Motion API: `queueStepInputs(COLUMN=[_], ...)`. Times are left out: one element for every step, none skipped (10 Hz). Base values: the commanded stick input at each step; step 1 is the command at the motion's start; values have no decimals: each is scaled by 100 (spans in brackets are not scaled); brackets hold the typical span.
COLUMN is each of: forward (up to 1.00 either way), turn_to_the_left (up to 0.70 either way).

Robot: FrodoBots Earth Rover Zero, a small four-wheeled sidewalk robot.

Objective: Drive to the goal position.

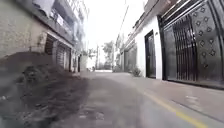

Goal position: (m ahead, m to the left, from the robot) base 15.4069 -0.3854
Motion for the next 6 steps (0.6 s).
queueStepInputs(forward=[100,100,100,100,100,100], turn_to_the_left=[6,6,6,6,6,6])
